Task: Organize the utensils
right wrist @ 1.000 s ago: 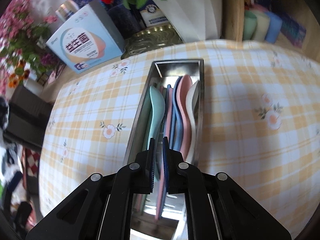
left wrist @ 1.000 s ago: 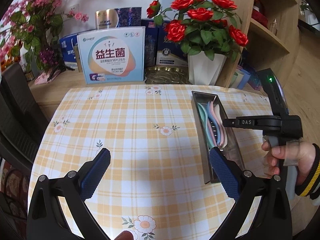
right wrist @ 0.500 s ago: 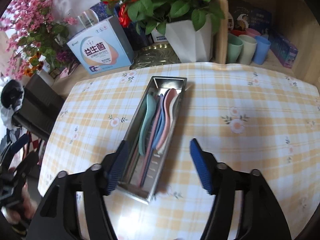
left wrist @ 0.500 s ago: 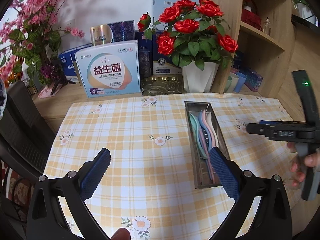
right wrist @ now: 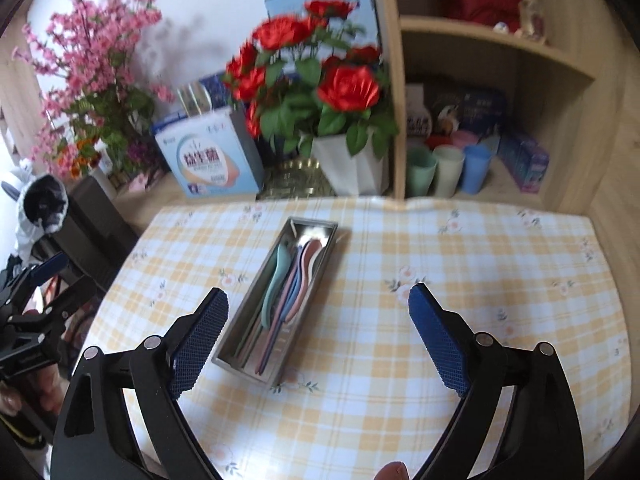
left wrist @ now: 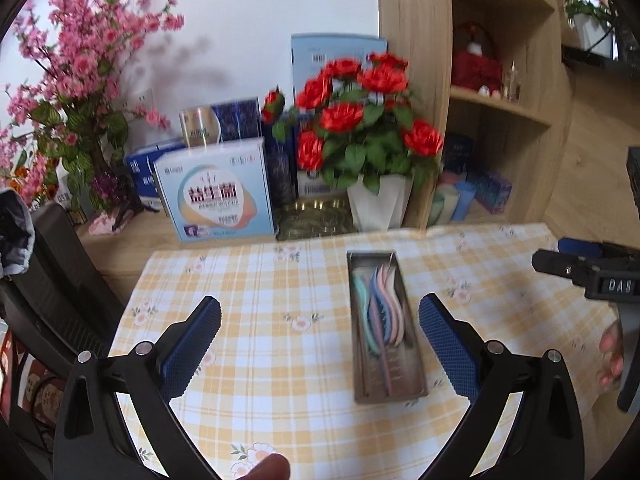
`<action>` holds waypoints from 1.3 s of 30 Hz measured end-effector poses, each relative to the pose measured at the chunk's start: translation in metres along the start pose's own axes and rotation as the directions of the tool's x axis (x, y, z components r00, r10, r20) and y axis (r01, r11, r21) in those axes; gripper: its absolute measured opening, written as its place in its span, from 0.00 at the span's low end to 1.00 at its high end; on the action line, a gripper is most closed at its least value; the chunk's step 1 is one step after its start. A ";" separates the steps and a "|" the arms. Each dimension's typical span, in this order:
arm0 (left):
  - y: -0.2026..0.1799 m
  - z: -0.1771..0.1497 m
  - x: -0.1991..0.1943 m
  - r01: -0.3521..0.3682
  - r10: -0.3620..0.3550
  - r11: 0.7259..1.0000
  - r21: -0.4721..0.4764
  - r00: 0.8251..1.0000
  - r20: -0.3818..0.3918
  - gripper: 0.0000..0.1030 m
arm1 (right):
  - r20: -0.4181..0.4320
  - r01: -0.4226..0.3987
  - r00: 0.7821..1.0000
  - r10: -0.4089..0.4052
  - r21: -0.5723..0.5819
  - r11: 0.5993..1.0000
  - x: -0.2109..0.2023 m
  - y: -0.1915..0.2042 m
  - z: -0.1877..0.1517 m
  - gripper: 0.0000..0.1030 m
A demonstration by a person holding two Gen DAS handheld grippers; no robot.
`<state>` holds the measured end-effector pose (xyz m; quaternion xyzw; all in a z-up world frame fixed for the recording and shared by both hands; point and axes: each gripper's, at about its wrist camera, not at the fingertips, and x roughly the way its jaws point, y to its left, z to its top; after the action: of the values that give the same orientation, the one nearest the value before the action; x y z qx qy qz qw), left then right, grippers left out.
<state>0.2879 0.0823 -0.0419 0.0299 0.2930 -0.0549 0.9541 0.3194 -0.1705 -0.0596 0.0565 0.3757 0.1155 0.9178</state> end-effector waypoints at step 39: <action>-0.054 0.025 -0.106 0.000 0.002 1.000 -0.010 0.984 0.181 0.94 | 0.318 0.106 0.942 -0.112 0.036 0.994 -0.143 -0.013 -0.019 0.86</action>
<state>0.2078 0.0355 0.0368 0.0202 0.2053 -0.0553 0.9769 0.2097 -0.2188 0.0208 0.0620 0.2258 0.0506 0.9709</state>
